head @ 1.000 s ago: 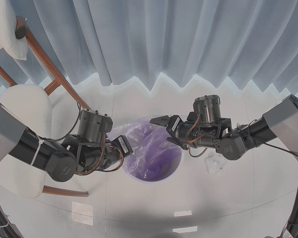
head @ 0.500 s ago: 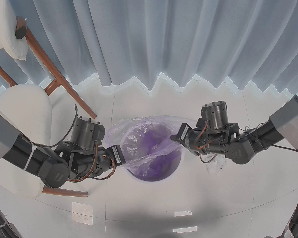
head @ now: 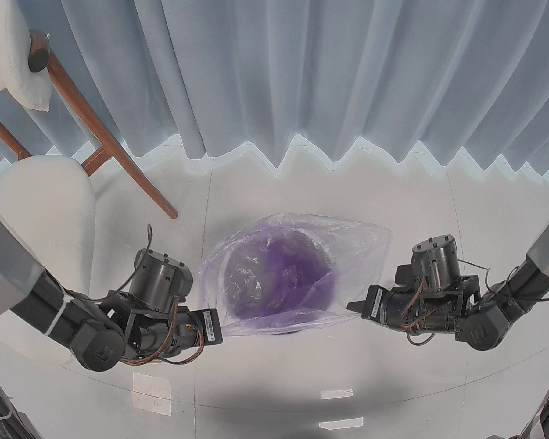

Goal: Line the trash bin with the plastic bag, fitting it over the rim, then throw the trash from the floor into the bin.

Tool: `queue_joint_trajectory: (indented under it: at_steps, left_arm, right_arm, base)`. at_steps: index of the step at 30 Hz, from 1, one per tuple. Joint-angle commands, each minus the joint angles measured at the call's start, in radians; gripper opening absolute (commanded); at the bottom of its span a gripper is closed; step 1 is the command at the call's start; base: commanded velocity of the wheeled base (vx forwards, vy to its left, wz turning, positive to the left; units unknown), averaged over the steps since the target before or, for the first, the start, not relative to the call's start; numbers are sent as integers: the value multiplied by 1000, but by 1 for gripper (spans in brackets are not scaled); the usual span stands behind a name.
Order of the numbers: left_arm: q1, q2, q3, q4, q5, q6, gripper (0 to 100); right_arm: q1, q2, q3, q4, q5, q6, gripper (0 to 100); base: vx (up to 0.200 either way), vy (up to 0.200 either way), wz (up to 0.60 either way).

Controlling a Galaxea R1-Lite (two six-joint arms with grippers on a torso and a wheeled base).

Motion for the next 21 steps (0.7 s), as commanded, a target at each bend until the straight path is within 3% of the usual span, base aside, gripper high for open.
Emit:
queue_joint_trajectory:
  at_steps: [1,10,15,21]
  left_arm:
    - [-11,76,41,-4,24,52,0]
    - [-9,174,38,-41,67,137,0]
    - [-3,217,35,-92,85,163,0]
    - [17,300,27,-179,130,249,0]
  right_arm:
    - [28,57,101,-87,-2,-9,0]
    - [86,154,104,-122,-61,-21,0]
    - [83,200,81,-142,-62,-61,0]
    - [79,301,63,-245,-131,-144,0]
  base:
    - [0,0,0]
    - [0,0,0]
    - [0,0,0]
    - [0,0,0]
